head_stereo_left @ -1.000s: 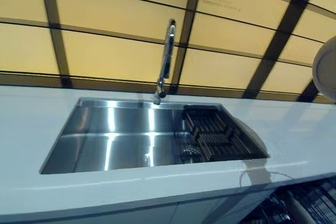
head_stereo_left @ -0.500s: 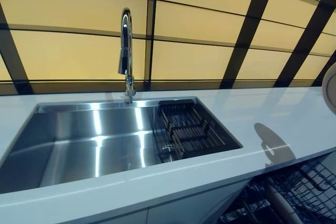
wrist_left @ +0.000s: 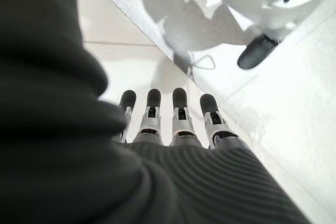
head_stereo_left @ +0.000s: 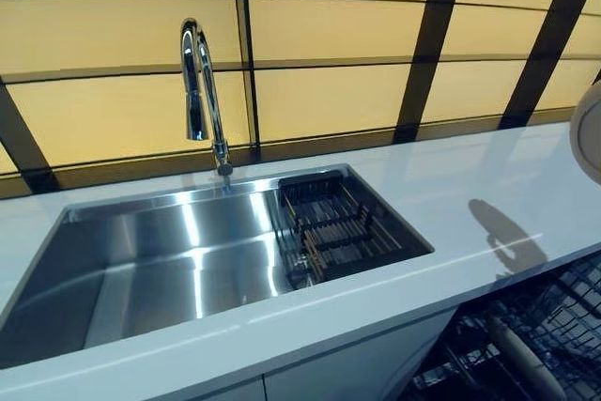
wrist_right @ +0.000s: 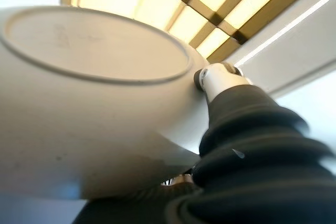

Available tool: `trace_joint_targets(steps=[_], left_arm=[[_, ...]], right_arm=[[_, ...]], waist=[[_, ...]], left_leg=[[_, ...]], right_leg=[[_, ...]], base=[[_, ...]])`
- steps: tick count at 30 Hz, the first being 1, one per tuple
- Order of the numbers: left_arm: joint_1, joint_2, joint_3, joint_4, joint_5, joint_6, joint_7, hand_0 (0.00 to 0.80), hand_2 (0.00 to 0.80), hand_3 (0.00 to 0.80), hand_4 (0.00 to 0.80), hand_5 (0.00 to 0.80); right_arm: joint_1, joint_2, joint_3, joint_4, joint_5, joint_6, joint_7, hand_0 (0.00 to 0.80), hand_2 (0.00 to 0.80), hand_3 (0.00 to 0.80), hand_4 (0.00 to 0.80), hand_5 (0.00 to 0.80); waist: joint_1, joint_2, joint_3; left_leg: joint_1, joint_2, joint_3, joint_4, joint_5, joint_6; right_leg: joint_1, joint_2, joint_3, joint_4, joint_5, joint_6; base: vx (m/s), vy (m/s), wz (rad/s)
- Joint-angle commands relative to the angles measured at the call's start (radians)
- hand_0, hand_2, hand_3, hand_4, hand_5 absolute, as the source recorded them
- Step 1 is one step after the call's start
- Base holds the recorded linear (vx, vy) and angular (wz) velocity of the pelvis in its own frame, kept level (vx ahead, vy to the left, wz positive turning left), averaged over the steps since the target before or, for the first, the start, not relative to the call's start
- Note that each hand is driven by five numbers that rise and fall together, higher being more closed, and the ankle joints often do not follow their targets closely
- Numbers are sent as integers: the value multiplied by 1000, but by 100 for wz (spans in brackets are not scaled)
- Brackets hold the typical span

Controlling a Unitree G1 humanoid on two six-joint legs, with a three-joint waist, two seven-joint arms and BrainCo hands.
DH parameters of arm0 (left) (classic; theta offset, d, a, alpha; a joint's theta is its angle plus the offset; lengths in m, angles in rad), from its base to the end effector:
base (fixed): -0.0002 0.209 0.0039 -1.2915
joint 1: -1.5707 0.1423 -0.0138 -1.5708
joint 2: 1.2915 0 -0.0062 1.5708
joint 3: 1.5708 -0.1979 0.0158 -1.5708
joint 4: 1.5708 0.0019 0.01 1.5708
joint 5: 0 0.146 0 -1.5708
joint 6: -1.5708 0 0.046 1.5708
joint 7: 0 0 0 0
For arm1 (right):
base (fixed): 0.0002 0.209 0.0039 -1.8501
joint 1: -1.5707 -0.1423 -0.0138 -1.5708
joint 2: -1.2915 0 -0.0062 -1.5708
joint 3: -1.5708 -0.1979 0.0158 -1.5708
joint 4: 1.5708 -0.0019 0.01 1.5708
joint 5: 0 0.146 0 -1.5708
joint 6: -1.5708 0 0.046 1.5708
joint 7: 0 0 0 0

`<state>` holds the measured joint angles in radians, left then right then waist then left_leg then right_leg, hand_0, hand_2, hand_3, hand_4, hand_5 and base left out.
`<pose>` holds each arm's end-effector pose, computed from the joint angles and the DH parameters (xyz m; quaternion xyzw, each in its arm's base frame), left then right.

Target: Take plates into dishwasher

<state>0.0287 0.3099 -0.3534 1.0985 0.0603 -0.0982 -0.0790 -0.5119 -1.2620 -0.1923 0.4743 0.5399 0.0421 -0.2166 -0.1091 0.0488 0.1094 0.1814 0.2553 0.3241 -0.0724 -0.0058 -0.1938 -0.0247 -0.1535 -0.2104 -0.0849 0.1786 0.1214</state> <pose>0.0855 0.2295 -0.1290 0.2171 0.5097 -0.1294 0.8224 0.2291 -0.4061 0.2861 -0.2330 -0.1818 -0.3511 0.8885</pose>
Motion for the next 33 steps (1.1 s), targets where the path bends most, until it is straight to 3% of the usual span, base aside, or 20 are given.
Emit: trace_joint_targets(steps=[1, 7, 14, 28, 33], left_arm=[[-40, 66, -36, 26, -24, -26, 9, 0, 0, 0, 0, 0], [-61, 79, -3, 92, 8, 13, 9, 0, 0, 0, 0, 0], [-57, 79, 31, 108, 5, -7, 7, 0, 0, 0, 0, 0], [-74, 73, 12, 83, -30, -24, 8, 0, 0, 0, 0, 0], [-81, 75, 16, 92, -23, -13, 8, 0, 0, 0, 0, 0]], right_arm=[[-40, 65, 4, -39, -51, -82, 1, 800, 800, 800, 800, 800], [110, 126, -52, -78, -115, -70, 27, 800, 800, 800, 800, 800], [234, 184, -109, -98, -140, -92, 23, 800, 800, 800, 800, 800], [345, 135, -219, -44, -141, -110, 6, 800, 800, 800, 800, 800], [379, 155, -226, -42, -145, -125, 34, 800, 800, 800, 800, 800]], waist=[[-26, -91, -11], [-67, -91, -3], [-98, -95, 13], [-148, -112, 26], [-166, -114, 29]], left_leg=[[7, -11, 36, 9, 2, 60], [7, -45, 56, -2, -13, 78], [19, -69, 89, 12, -43, 99], [29, -74, 140, 26, -66, 111], [43, -74, 143, 33, -105, 120]], right_leg=[[47, -61, 11, 16, -70, 54], [8, -96, 27, 35, -52, 87], [-17, -96, 61, 27, -32, 95], [-46, -77, 126, 17, -13, 99], [-56, -71, 147, 19, -20, 114]], base=[[-49, 135, 1], [-40, 115, 0], [-20, 28, -11], [-15, 27, -12], [32, 33, -12]])
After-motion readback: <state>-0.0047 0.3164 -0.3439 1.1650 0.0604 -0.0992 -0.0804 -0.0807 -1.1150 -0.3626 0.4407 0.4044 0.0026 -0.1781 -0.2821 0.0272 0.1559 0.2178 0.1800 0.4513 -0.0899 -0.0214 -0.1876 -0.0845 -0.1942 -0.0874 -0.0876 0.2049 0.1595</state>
